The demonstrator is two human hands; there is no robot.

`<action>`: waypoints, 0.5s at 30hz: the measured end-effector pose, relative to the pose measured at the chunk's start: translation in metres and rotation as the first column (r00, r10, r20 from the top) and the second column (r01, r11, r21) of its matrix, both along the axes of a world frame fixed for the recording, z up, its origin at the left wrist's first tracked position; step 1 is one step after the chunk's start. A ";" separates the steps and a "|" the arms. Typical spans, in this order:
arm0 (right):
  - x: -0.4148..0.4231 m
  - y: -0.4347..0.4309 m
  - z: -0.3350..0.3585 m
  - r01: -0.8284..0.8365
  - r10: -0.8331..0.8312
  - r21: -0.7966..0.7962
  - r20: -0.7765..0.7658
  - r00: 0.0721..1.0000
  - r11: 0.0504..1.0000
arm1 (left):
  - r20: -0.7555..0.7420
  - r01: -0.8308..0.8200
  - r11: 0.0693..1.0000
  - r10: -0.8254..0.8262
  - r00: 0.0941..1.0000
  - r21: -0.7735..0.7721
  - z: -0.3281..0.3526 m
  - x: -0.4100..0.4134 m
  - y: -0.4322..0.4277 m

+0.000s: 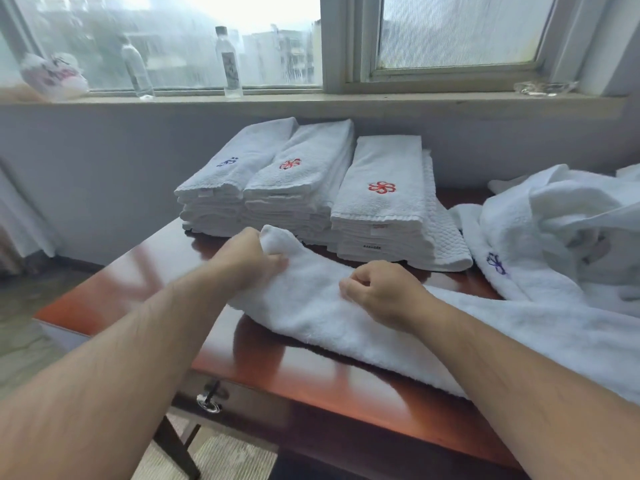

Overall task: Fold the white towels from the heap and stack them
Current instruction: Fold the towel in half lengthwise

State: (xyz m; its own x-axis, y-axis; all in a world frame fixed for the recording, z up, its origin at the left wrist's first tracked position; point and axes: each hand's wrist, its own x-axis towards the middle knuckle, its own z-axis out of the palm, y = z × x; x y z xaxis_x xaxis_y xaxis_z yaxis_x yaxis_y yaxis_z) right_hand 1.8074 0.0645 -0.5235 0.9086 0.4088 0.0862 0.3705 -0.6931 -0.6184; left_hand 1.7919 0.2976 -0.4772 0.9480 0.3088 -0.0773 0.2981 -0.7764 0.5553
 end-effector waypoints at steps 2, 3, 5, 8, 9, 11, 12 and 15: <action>0.000 0.003 0.015 0.036 -0.025 0.114 -0.094 0.995 0.993 | -0.031 0.007 0.938 -0.019 0.999 -0.347 0.021 -0.009 0.000; -0.001 0.004 0.022 0.077 -0.037 0.228 -0.174 0.984 0.971 | -0.040 0.024 0.881 -0.048 0.998 -0.472 0.032 -0.013 -0.001; -0.005 0.010 0.036 0.196 0.024 0.478 -0.415 0.909 0.856 | -0.029 0.108 0.788 -0.158 0.987 -0.607 0.052 -0.019 -0.011; -0.011 0.011 0.054 0.302 0.253 0.654 -0.613 0.748 0.694 | 0.007 0.197 0.665 -0.277 0.961 -0.721 0.067 -0.021 -0.041; -0.013 0.008 0.058 0.300 0.320 0.697 -0.610 0.725 0.651 | 0.037 0.215 0.644 -0.277 0.960 -0.734 0.069 -0.021 -0.054; -0.015 -0.002 0.061 0.303 0.413 0.772 -0.576 0.705 0.559 | 0.115 0.267 0.656 -0.266 0.957 -0.706 0.067 -0.017 -0.076; -0.017 -0.009 0.062 0.312 0.442 0.797 -0.561 0.700 0.518 | 0.142 0.295 0.671 -0.275 0.951 -0.680 0.064 -0.014 -0.085; -0.024 -0.029 0.061 0.319 0.526 0.865 -0.491 0.695 0.386 | 0.152 0.324 0.640 -0.309 0.939 -0.697 0.061 -0.011 -0.105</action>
State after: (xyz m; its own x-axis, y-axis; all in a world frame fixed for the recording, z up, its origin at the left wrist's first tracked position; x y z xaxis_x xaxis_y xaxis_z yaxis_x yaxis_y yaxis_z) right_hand 1.7836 0.0359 -0.4623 0.8172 0.5703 -0.0838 -0.3627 0.3957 -0.8437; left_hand 1.7807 0.1931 -0.4160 0.9808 -0.1496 -0.1250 0.0941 -0.1984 0.9756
